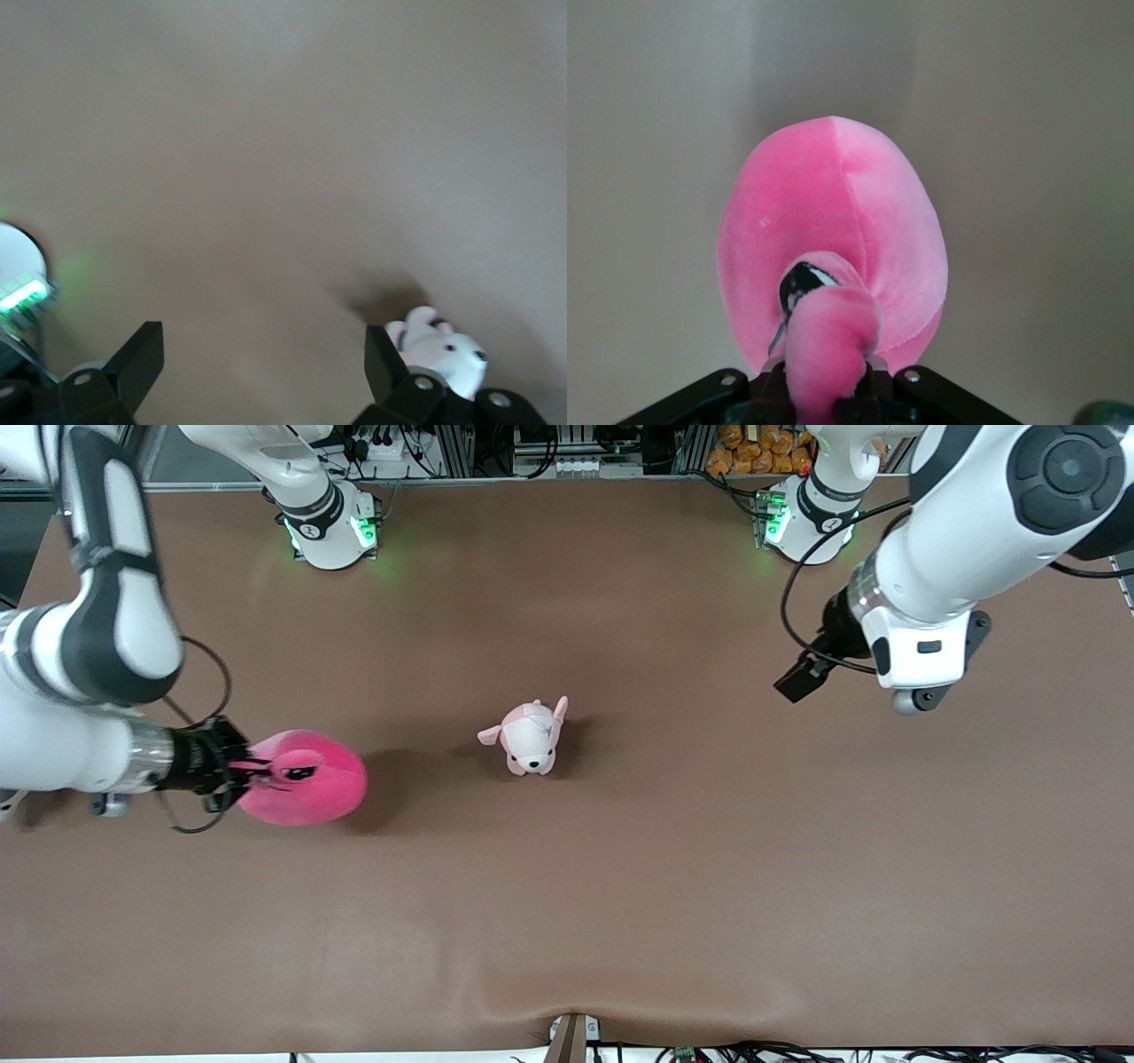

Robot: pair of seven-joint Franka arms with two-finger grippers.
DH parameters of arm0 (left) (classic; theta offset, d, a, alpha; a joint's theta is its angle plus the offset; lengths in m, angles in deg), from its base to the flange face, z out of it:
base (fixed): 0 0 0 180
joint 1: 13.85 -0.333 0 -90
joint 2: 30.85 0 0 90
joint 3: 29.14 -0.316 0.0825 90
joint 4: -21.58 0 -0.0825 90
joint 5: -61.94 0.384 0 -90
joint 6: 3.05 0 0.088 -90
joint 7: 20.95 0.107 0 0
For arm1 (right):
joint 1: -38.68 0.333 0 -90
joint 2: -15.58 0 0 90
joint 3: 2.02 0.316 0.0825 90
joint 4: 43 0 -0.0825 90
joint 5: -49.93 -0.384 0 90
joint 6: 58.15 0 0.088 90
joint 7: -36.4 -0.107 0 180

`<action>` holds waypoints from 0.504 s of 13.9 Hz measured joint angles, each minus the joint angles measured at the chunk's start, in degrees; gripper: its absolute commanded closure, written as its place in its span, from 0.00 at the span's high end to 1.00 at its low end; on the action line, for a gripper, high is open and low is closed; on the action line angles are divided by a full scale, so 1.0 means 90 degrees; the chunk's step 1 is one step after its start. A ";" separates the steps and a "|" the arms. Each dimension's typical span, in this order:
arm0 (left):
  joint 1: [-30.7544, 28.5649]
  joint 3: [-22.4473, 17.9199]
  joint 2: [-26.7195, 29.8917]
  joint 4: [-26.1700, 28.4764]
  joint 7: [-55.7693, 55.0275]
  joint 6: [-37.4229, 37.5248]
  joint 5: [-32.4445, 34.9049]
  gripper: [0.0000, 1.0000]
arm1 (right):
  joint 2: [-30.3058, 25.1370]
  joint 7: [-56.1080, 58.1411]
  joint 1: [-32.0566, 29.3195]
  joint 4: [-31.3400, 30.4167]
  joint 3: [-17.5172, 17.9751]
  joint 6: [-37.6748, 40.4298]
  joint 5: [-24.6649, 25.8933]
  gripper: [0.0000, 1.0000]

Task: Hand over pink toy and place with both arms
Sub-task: 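Carry the pink toy toward the grey toy while the left gripper withdraws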

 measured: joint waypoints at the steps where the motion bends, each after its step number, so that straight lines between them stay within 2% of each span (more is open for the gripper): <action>1: -0.0046 -0.0001 0.0013 0.0000 0.0368 0.0094 0.0109 1.00 | 0.0060 0.0289 -0.0302 -0.0213 0.0003 -0.0196 -0.0004 0.00; 6: -0.0113 -0.0025 0.0215 -0.0003 0.1841 0.0363 0.0652 1.00 | 0.0121 0.1873 -0.1248 -0.1339 0.0016 -0.1023 -0.0074 0.00; 7: -0.0184 -0.0036 0.0284 -0.0002 0.2141 0.0390 0.0672 1.00 | 0.0122 0.2120 -0.1354 -0.1467 0.0016 -0.1087 -0.0115 0.15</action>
